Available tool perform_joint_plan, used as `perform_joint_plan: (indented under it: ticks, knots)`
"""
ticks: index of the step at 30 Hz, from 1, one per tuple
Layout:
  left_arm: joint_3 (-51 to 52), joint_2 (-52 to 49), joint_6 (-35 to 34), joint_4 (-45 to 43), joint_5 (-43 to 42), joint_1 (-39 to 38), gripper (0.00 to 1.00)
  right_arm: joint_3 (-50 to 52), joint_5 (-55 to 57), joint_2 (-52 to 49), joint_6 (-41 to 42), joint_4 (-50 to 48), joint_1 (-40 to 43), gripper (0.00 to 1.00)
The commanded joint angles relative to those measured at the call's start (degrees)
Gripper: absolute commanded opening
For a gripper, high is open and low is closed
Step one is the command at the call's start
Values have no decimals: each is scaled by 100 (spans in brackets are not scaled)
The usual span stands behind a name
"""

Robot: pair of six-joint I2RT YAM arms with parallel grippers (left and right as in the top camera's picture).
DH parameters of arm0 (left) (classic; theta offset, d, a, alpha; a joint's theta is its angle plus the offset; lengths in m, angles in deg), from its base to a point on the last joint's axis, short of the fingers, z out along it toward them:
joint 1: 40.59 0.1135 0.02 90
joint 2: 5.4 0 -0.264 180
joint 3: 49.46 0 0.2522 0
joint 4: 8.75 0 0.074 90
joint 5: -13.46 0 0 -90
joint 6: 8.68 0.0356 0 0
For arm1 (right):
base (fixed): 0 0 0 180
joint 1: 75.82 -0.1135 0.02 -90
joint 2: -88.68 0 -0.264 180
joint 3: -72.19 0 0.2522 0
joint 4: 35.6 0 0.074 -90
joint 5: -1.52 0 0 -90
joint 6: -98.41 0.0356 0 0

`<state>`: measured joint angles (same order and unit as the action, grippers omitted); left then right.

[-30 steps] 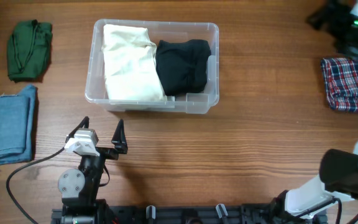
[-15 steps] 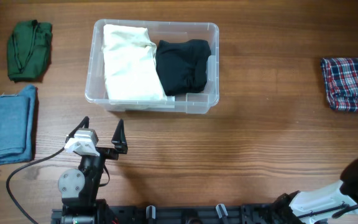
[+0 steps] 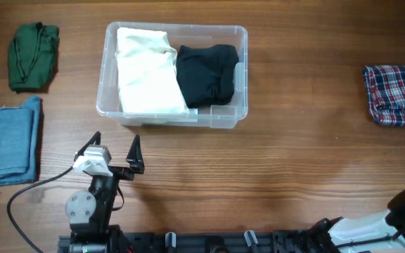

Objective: Pack container
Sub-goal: 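Raise the right gripper and move it right toward the plaid cloth, then grasp the edge of the red-blue plaid cloth with the right gripper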

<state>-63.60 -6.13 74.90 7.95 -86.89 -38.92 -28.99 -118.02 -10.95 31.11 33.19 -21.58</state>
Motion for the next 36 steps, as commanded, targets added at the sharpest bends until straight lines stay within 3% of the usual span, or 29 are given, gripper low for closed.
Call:
perform_joint_plan:
  ticks: [1, 12, 19, 25, 36]
  knots:
    - [4, 42, -46, 52, 11, 33, 100, 1110, -374, 623, 293, -678, 212, 100]
    - [4, 42, -46, 50, 13, 33, 100, 2898, -398, 916, 280, -2140, 387, 100]
    - [4, 42, -46, 52, 13, 33, 100, 4100, -898, 916, 146, -4216, 387, 100]
    - [4, 42, -46, 52, 13, 33, 100, 4752, -931, 911, 149, -5449, 387, 100]
    - [4, 42, -46, 52, 13, 33, 100, 5143, -470, 911, 994, -6192, 387, 100]
